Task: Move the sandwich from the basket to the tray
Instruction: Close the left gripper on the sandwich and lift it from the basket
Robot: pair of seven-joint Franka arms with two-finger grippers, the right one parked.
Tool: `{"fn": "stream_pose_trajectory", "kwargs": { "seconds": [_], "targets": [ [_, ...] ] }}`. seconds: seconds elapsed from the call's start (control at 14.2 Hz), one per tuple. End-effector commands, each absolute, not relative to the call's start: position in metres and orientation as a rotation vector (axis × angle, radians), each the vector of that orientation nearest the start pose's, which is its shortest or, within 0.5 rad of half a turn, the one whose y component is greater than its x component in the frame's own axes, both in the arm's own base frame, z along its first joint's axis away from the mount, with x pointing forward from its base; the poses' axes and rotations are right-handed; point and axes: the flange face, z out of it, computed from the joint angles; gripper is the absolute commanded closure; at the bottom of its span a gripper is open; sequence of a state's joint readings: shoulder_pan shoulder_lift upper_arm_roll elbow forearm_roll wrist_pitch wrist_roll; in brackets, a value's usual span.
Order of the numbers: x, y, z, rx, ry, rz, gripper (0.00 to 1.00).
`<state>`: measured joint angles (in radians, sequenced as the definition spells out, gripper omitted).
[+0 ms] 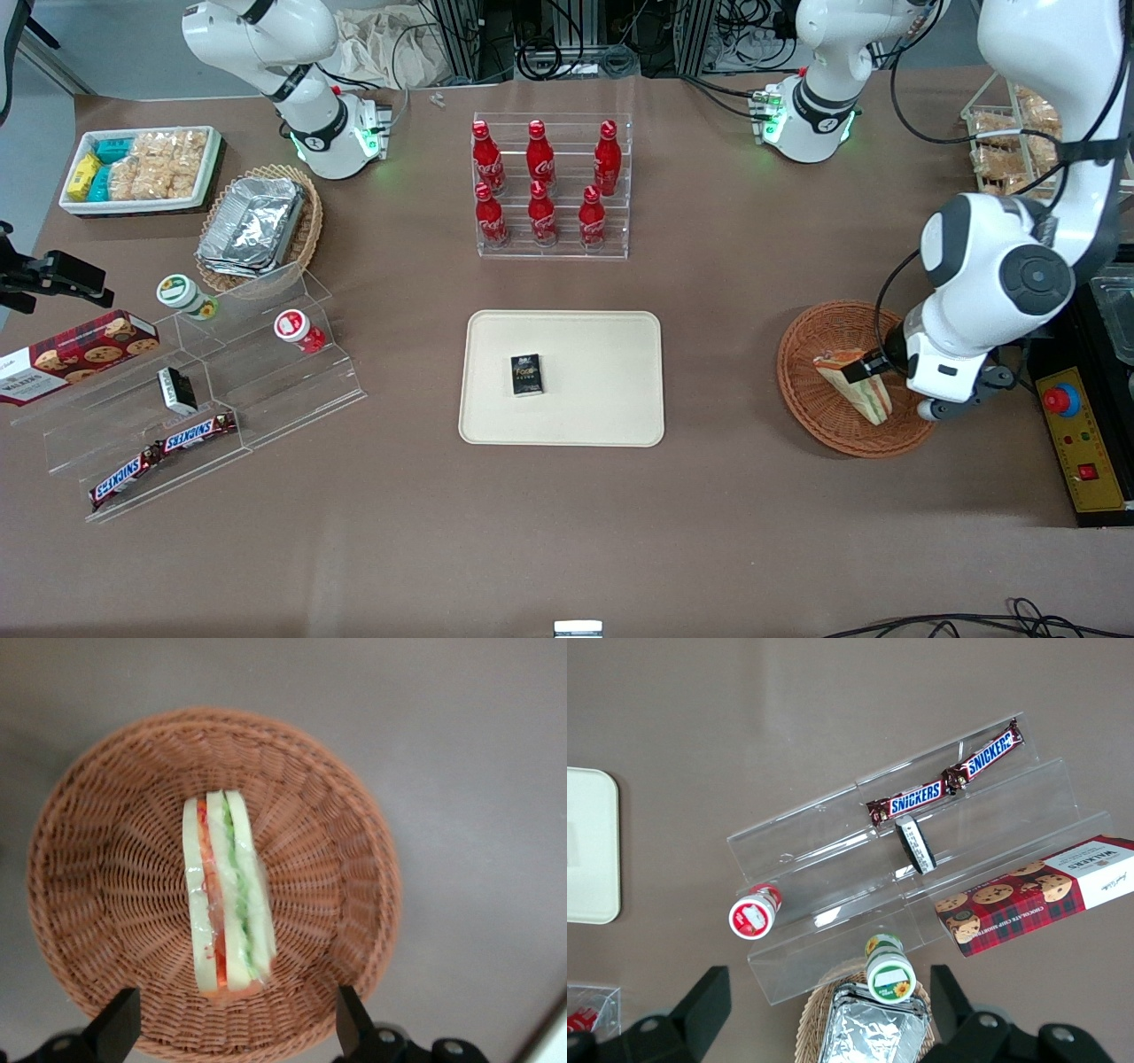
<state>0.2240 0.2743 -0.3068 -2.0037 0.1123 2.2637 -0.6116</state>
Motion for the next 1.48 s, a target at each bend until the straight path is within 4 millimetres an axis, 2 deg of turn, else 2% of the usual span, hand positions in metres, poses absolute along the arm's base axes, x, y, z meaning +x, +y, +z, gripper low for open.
{"fn": "stream_pose_trajectory", "kwargs": {
  "seconds": [0.0, 0.78, 0.99, 1.2, 1.27, 1.34, 1.41],
  "targets": [
    [0.591, -0.022, 0.307, -3.027, -0.790, -0.023, 0.01],
    [0.591, -0.018, 0.263, -3.032, -0.860, 0.003, 0.01],
    [0.590, -0.018, 0.247, -2.996, -0.973, 0.042, 0.01],
    [0.591, -0.019, 0.249, -2.994, -0.979, 0.035, 0.27],
    [0.591, -0.018, 0.250, -3.000, -0.963, 0.033, 0.59],
    [0.591, -0.018, 0.252, -3.000, -0.959, 0.027, 0.86],
    [0.592, -0.019, 0.253, -2.997, -0.931, 0.018, 0.97]
  ]
}}
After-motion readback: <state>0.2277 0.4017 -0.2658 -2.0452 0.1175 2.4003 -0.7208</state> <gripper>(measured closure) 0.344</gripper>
